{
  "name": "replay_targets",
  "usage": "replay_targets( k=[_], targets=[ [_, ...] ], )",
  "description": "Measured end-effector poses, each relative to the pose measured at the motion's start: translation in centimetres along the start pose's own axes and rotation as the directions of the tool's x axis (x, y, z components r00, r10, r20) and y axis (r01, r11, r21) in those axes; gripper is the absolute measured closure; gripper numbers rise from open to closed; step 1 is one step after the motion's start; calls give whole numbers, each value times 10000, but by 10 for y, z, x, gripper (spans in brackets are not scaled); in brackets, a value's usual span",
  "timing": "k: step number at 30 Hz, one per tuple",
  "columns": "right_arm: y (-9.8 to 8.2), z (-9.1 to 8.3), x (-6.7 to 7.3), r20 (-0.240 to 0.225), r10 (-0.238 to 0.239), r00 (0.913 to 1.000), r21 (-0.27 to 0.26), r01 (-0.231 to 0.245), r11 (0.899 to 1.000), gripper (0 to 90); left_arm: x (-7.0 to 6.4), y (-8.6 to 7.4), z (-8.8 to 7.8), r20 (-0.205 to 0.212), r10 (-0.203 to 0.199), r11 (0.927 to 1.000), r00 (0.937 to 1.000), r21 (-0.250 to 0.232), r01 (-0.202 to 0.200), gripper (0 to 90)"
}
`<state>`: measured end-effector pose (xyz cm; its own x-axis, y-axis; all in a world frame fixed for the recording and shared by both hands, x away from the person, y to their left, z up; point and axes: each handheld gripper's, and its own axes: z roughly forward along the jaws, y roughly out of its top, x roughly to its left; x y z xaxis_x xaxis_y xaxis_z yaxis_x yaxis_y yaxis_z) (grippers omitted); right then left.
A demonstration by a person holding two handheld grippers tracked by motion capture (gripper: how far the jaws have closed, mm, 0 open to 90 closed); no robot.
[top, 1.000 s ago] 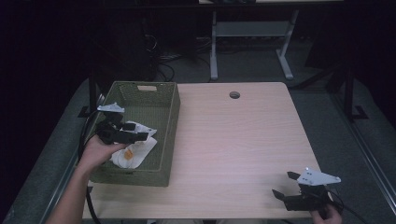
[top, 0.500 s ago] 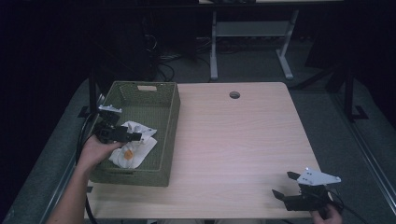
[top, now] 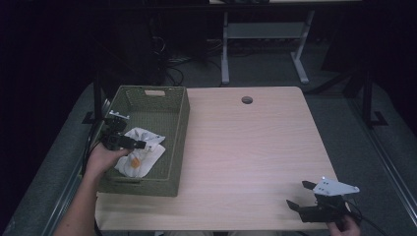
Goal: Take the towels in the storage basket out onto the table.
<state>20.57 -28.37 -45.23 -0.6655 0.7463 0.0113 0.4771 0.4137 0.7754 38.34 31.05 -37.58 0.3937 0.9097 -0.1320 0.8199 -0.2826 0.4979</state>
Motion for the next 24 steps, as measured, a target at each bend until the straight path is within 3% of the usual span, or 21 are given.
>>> replay_targets(
  k=[6,11,14,15,18,21,24],
  targets=[
    [0,0,0,-39,16,10000,-21,-16,10000,139,3,1,9,-172,-221,9971,9996,723,233,232],
    [0,0,1,-39,11,10000,10,-11,10000,139,-3,4,21,-530,-77,9907,9986,1355,148,231],
    [0,0,1,-45,-1,10000,-4,1,10000,139,-5,5,26,-697,109,9840,9975,1781,17,231],
    [0,0,0,-51,-3,10000,-6,3,10000,139,-6,5,31,-787,304,9776,9964,2101,-132,231],
    [0,0,1,-60,-7,10000,12,7,10000,139,-6,5,35,-808,226,9736,9965,2281,-36,233],
    [0,0,1,-47,3,10000,0,-3,10000,139,-6,6,40,-1052,118,9618,9944,2732,174,264],
    [0,0,1,-65,-10,10000,-6,10,10000,139,-8,7,43,-1086,210,9602,9939,2792,102,278]
  ],
)
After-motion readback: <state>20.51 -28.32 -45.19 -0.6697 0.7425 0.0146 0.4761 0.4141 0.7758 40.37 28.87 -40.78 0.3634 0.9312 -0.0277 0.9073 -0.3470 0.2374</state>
